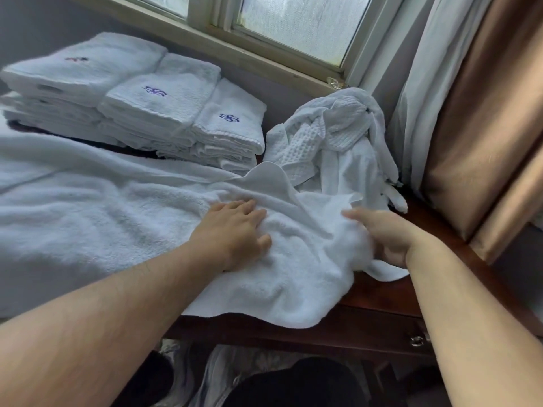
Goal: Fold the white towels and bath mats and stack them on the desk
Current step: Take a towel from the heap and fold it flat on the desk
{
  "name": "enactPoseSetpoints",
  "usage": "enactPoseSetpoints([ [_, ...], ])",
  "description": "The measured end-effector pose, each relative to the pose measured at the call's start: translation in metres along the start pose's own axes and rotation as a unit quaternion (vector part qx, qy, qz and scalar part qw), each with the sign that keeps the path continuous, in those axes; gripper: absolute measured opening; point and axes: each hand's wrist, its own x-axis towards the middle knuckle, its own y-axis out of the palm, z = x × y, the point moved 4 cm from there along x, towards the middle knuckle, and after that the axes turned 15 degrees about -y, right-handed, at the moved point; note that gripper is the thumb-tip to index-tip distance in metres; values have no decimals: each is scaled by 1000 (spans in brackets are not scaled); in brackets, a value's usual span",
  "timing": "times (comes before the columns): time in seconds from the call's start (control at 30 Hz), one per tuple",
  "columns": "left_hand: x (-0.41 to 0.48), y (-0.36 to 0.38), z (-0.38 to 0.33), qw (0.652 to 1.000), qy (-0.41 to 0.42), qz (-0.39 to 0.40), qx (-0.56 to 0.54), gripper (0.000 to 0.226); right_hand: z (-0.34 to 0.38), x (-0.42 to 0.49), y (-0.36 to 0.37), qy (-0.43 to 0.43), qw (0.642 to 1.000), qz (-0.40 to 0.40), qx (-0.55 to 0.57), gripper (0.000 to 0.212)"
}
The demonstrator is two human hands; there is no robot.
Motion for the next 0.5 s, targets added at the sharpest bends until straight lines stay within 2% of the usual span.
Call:
enactPoseSetpoints([
  [0.07,0,0,0,1000,-2,3,-2,67,2,-1,-2,36,975,35,-216,40],
  [0.1,0,0,0,1000,-2,2,-2,68,5,-1,-1,33,965,45,-256,38],
  [0.13,0,0,0,1000,-1,0,-2,67,9,0,1,12,970,48,-237,39],
  [0.2,0,0,-1,1000,2,-2,-1,67,15,3,3,-52,994,6,-95,45],
  [0.27,0,0,-1,1000,2,-4,0,66,19,7,3,-106,992,-42,46,41],
  [0.33,0,-1,0,1000,2,-7,-4,64,20,10,2,-96,984,-77,130,30],
  [0.37,0,-1,0,1000,4,-8,-7,63,19,10,-1,-69,986,-83,127,27],
  [0.43,0,-1,0,1000,7,-7,-8,63,18,6,-7,7,998,-57,20,20],
  [0.47,1,-1,0,1000,7,-6,-8,63,17,2,-11,53,995,-22,-78,17],
  [0.5,1,0,0,1000,5,-5,-7,63,17,-3,-14,97,976,17,-196,14],
])
